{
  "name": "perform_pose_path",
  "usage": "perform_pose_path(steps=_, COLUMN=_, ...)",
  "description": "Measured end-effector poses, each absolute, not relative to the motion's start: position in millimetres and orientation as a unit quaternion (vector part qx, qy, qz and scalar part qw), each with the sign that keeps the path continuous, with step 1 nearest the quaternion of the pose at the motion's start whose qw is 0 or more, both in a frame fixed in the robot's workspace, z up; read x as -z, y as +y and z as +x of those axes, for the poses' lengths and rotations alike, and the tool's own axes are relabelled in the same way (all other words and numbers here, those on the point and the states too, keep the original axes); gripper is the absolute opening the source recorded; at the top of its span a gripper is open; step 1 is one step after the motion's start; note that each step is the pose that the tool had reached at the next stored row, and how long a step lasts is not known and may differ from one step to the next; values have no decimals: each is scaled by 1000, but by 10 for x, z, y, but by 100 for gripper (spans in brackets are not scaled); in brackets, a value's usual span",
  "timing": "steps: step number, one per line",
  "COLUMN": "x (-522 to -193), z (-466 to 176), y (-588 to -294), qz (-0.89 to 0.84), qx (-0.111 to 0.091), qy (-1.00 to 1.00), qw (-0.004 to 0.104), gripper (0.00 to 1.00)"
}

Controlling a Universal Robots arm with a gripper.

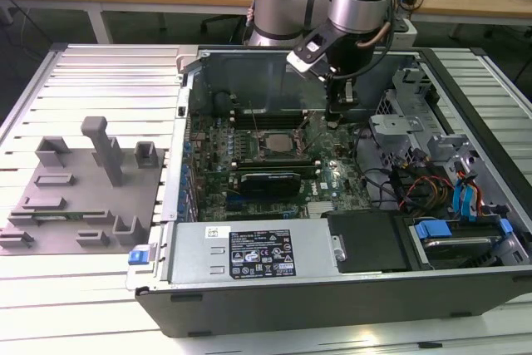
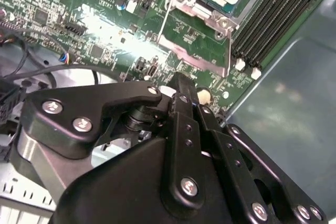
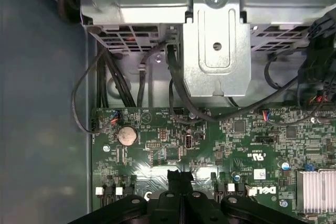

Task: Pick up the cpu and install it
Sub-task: 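Close the cpu cover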

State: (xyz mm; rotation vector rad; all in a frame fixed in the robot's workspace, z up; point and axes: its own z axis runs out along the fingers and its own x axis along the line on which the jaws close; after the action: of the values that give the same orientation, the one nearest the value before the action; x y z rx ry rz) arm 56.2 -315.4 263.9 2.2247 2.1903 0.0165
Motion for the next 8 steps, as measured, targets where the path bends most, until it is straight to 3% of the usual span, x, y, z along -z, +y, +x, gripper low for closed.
perform_pose_path(steps=8, x=-2565, z=563, y=-3153, qz=712, qx=-5, qy=702, qw=7, gripper=11)
